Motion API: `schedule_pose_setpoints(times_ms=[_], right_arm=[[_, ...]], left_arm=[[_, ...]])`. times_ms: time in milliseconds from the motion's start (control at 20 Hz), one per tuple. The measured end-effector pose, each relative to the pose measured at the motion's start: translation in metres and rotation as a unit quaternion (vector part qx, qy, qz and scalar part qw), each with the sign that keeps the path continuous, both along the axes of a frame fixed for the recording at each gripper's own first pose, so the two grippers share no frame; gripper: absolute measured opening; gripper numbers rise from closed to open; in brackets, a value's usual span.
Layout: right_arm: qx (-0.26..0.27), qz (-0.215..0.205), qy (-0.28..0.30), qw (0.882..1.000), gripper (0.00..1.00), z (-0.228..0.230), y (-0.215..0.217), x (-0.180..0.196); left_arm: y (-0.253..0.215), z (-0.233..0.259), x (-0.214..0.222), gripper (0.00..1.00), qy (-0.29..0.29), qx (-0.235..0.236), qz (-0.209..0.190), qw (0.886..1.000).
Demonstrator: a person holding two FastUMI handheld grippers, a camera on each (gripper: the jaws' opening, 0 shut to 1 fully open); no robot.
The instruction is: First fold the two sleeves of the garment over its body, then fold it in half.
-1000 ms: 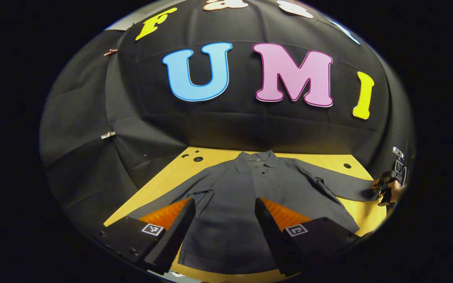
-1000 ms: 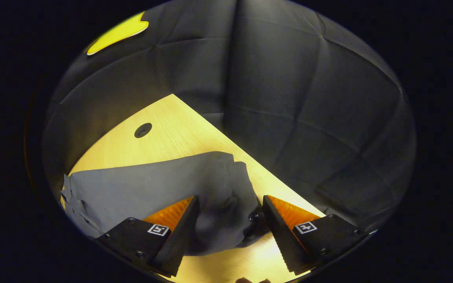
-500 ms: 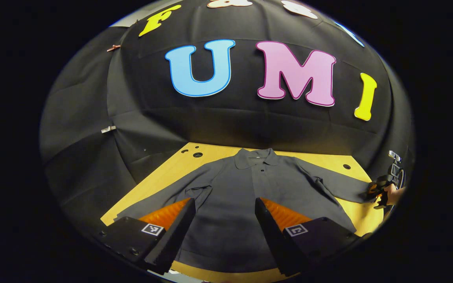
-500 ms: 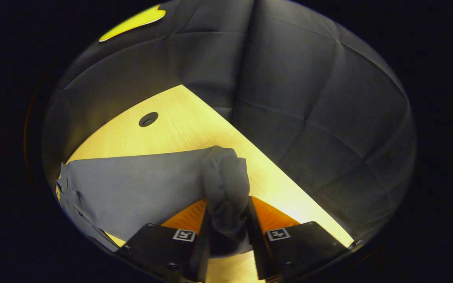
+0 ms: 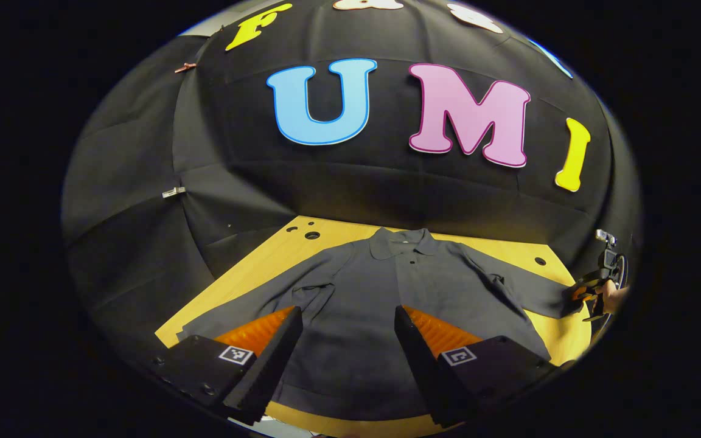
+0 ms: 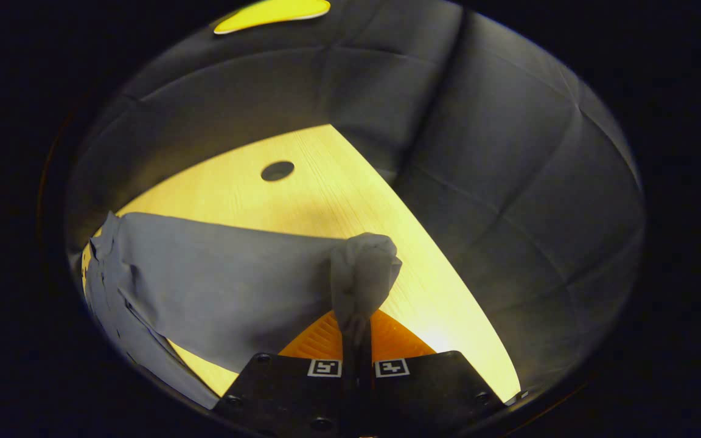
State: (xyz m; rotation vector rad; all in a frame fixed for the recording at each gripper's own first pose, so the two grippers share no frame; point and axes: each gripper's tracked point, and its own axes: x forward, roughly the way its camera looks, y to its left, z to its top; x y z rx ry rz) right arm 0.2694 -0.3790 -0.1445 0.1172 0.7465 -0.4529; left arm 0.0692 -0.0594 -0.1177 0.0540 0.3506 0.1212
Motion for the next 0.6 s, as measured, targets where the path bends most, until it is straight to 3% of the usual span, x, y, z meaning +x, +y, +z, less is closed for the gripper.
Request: schedule_pose_setpoints(times_ms=[200,250,300,600], right_arm=[[-0.057,0.059,-0.023,0.996,0.05,0.050,0.023,0.017],[-0.077,0.081,-0.028,0.993,0.00,0.065,0.036,0.022],[-0.092,0.104,-0.035,0.990,0.05,0.079,0.051,0.028],[-0.114,0.218,-0.082,0.966,0.05,0.144,0.165,0.058]], left_arm=[[0.007,-0.004,-0.009,0.96,0.001,0.003,0.004,1.000],[0.009,-0.006,-0.011,0.96,0.000,0.003,0.007,1.000],[0.012,-0.008,-0.014,0.96,0.002,0.003,0.010,1.000],[0.016,-0.010,-0.037,0.96,0.000,0.011,0.017,1.000]])
